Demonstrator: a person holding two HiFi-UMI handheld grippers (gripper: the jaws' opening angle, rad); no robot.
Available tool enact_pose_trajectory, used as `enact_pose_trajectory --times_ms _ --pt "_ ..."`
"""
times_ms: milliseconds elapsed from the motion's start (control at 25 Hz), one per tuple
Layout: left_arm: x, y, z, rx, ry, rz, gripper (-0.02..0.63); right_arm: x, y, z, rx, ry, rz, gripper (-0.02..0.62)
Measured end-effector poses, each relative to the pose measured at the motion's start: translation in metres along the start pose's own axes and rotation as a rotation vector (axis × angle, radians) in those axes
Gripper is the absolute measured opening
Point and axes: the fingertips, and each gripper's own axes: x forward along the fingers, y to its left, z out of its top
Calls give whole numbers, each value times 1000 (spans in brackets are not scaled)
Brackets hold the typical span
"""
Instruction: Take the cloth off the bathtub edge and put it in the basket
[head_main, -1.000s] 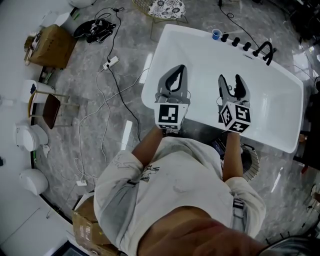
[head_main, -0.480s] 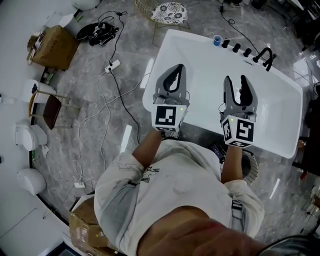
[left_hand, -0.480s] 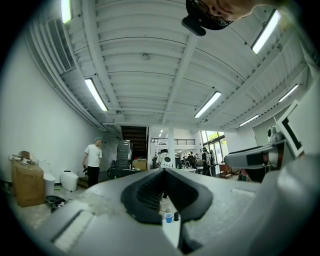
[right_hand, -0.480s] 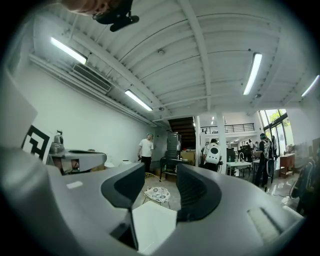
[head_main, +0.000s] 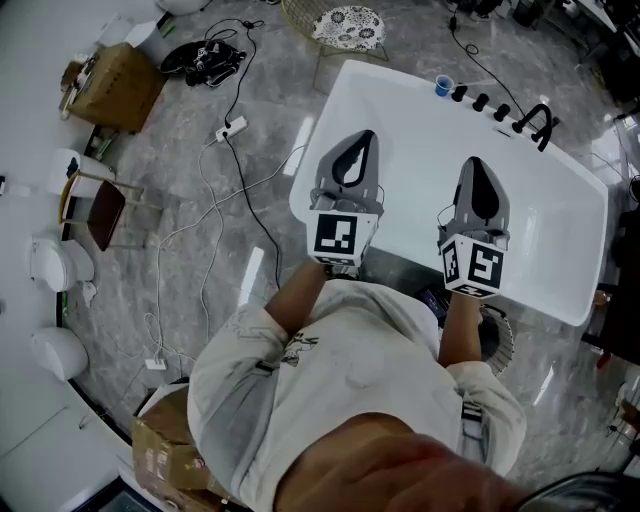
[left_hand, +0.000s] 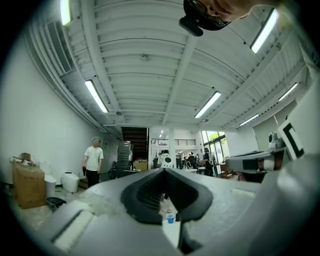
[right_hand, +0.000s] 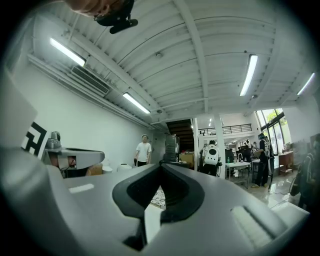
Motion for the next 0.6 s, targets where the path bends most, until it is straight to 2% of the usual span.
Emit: enact_pose_trajectory --times_ms 600 --pt "-7 8 6 10 -14 15 2 2 11 -6 -24 26 8 2"
